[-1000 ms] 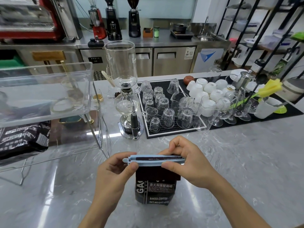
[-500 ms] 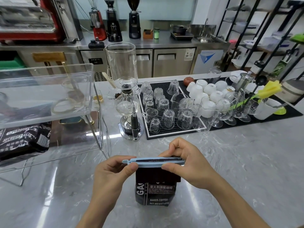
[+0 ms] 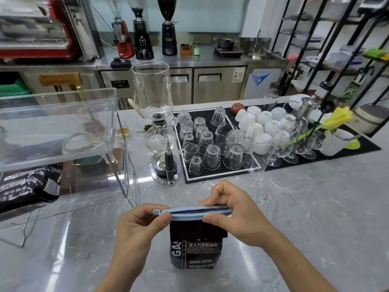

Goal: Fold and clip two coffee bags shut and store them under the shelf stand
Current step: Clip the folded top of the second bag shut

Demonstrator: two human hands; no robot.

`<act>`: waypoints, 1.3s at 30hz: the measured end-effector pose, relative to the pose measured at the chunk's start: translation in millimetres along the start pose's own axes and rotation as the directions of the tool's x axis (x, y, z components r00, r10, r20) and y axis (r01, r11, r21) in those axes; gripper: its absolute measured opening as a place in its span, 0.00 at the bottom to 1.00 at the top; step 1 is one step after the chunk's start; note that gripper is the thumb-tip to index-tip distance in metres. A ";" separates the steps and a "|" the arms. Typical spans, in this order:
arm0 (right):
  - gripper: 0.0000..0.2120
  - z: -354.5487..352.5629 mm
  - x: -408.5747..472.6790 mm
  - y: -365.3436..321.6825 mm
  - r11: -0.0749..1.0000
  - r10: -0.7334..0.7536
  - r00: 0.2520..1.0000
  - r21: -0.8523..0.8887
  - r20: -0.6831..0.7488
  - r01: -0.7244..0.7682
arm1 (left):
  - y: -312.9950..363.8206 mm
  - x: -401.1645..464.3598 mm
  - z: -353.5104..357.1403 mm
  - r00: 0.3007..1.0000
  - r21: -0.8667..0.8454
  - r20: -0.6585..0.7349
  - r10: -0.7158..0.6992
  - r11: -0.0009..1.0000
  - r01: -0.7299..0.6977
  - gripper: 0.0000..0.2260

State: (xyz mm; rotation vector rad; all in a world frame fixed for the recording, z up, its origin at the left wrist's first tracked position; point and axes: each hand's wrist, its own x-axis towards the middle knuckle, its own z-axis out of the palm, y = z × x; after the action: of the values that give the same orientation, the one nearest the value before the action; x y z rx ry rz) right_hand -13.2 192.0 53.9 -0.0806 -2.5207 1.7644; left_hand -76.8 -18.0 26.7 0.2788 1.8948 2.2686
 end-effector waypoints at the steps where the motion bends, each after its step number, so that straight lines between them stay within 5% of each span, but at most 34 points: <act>1: 0.16 1.1 0.2 0.2 1.000 0.000 1.000 -0.007 -0.001 0.000 | -1.7 0.4 -1.2 1.000 0.003 0.000 0.001 1.000 -0.001 0.05; 5: 0.16 6.0 1.2 4.5 0.999 -0.009 0.998 0.048 -0.056 0.012 | -13.5 5.1 -6.6 0.999 0.079 -0.020 0.026 0.997 -0.024 0.09; 8: 0.16 5.9 -4.7 14.2 0.994 0.029 0.994 0.111 -0.101 -0.018 | -16.0 3.4 -6.8 1.000 0.036 -0.010 0.026 0.999 -0.026 0.03; 11: 0.20 8.1 -15.5 30.6 0.982 0.086 0.994 0.176 -0.073 -0.072 | -26.7 3.9 -9.9 0.999 0.034 0.017 0.039 0.999 -0.040 0.21; 15: 0.30 20.7 -31.4 57.6 0.983 0.108 0.994 0.151 0.003 -0.107 | -33.2 0.2 -12.3 0.990 -0.004 0.141 0.026 1.000 -0.026 0.11; 18: 0.33 28.5 -40.1 71.9 0.974 0.136 0.989 0.176 0.057 -0.144 | -47.4 -6.7 -23.9 0.950 0.068 0.307 -0.050 0.997 0.031 0.26; 24: 0.35 36.2 -40.3 81.2 0.975 0.163 0.983 0.141 0.083 -0.174 | -73.3 -16.6 -37.5 0.913 0.378 0.359 -0.191 0.925 0.044 0.40; 39: 0.32 54.4 -20.9 66.0 0.984 0.103 0.993 0.142 0.058 -0.111 | -48.1 -29.8 -56.1 0.963 0.306 0.198 -0.182 0.945 0.116 0.35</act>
State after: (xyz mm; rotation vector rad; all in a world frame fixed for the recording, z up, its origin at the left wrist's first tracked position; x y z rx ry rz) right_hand 3.6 162.0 -27.1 -0.1687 -2.4560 2.0090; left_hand -61.5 -70.4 -31.3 0.3959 2.0474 1.7754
